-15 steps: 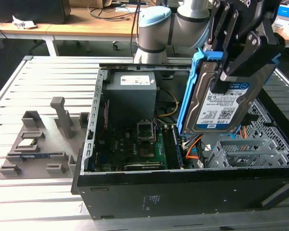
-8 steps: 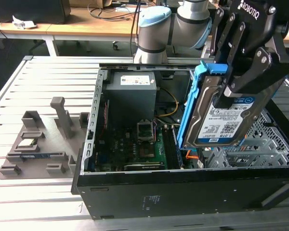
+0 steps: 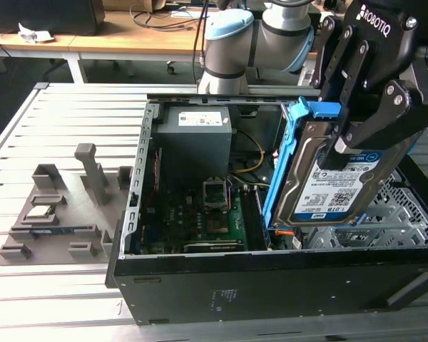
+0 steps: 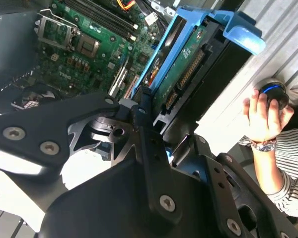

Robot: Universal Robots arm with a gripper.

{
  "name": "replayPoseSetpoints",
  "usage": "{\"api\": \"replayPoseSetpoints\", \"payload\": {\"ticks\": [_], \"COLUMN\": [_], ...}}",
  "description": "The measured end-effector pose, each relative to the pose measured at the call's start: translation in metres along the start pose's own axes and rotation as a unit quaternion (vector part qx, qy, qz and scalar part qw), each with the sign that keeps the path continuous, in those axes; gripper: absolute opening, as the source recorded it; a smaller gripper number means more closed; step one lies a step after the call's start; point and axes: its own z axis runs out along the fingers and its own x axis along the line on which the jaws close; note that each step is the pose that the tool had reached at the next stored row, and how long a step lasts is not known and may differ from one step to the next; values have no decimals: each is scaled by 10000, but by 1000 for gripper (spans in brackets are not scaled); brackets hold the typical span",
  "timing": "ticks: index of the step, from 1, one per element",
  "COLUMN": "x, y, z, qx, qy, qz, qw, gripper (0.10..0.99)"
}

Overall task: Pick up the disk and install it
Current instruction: 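Pick up the disk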

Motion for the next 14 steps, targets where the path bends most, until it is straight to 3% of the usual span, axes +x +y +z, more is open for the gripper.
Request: {"api": "replayPoseSetpoints", "payload": {"ticks": [4, 10, 14], "x": [-13, -84, -130], "y": [-74, -339, -532], "z": [-2, 11, 90], "qx": [0, -3, -7], "qy": [1, 37, 80], "qz": [0, 1, 1], "qw": [10000, 10000, 10000], "gripper": [365, 365, 365]}}
